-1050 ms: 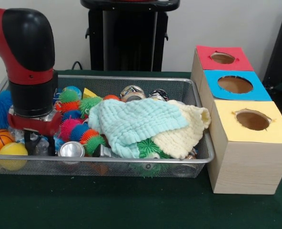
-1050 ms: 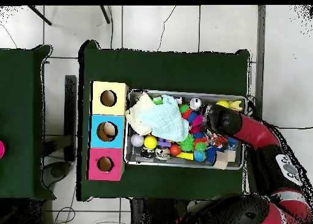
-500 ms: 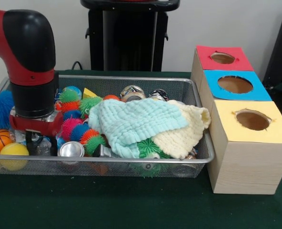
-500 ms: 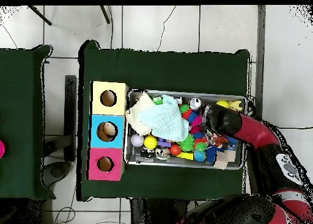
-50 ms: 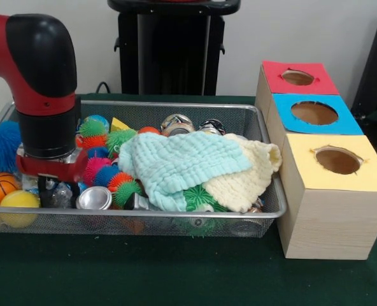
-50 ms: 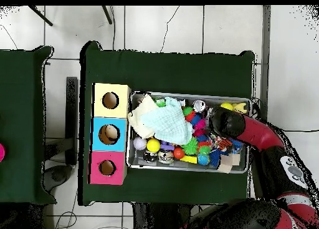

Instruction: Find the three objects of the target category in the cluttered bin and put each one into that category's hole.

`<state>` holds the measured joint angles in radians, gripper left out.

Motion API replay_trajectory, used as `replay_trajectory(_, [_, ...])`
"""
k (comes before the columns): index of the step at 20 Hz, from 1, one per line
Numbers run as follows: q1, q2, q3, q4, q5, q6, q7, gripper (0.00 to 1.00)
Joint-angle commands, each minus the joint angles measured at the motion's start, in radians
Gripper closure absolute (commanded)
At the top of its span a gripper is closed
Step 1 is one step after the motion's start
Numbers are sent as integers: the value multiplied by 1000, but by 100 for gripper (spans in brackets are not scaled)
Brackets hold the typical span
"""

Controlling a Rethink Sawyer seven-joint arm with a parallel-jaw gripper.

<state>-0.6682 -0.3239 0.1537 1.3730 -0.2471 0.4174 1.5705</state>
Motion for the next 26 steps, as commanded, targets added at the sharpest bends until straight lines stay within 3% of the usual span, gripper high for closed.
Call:
replay_trajectory(1, [3, -12, 89, -12, -56, 186, -138, 0])
replay_trajectory(6, [25, -70, 82, -17, -46, 259, -136, 0])
replay_trajectory(10, [17, -73, 103, -25, -51, 265, -153, 0])
replay_trajectory(15, [18, -125, 97, 16, -50, 287, -136, 0])
replay_trajectory(18, [-14, -131, 116, 92, -59, 176, -106, 0])
replay_trajectory(26, [-19, -126, 128, 92, -67, 172, -104, 0])
